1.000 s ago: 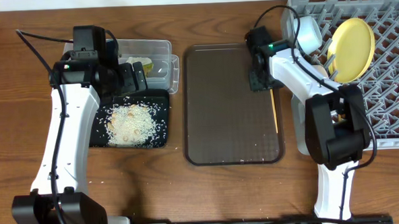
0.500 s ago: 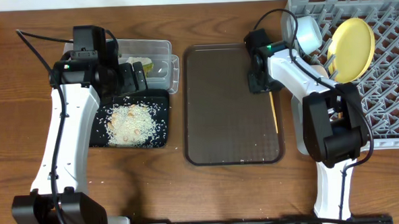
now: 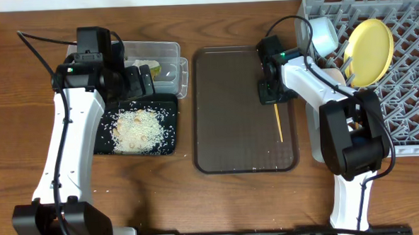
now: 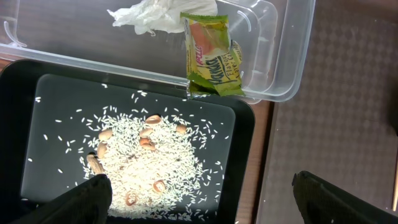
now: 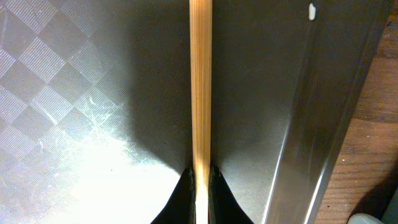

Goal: Sort waste into correct bins and load items into the dishwasher rack
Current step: 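Grasp the second wooden chopstick with the right gripper, then carry the second chopstick into the dish rack and release it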

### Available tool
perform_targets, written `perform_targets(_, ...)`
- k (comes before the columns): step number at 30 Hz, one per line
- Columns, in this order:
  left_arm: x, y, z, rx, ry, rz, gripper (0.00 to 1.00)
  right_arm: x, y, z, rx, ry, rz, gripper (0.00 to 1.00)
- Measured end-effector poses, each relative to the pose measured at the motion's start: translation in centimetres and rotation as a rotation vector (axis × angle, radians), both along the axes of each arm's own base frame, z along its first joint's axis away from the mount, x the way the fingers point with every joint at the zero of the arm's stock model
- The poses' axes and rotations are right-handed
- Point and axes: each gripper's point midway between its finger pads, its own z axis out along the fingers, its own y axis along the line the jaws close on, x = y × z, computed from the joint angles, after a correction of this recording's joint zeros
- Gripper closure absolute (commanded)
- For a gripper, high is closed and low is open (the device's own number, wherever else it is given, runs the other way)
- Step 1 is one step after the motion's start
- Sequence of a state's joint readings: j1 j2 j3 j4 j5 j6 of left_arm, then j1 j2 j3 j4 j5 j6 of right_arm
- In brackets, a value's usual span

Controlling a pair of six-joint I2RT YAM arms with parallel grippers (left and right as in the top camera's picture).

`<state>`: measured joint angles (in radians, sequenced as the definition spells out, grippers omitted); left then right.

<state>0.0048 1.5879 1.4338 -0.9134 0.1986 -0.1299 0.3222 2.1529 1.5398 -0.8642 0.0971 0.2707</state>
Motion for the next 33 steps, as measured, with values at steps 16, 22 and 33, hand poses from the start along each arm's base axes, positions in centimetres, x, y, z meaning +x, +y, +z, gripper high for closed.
perform_targets(16,0.0,0.0,0.0,0.0,0.0,0.0,0.05,-1.4,-0.2,0.7,-0.005,0.06,0.04,0.99)
perform_targets(22,0.0,0.0,0.0,0.0,0.0,0.0,0.05,-0.8,0.1,5.4,0.031,-0.038,0.051,0.99)
perform_targets(33,0.0,0.0,0.0,0.0,0.0,0.0,0.05,-2.9,-3.1,16.5,0.083,-0.21,0.001,0.99)
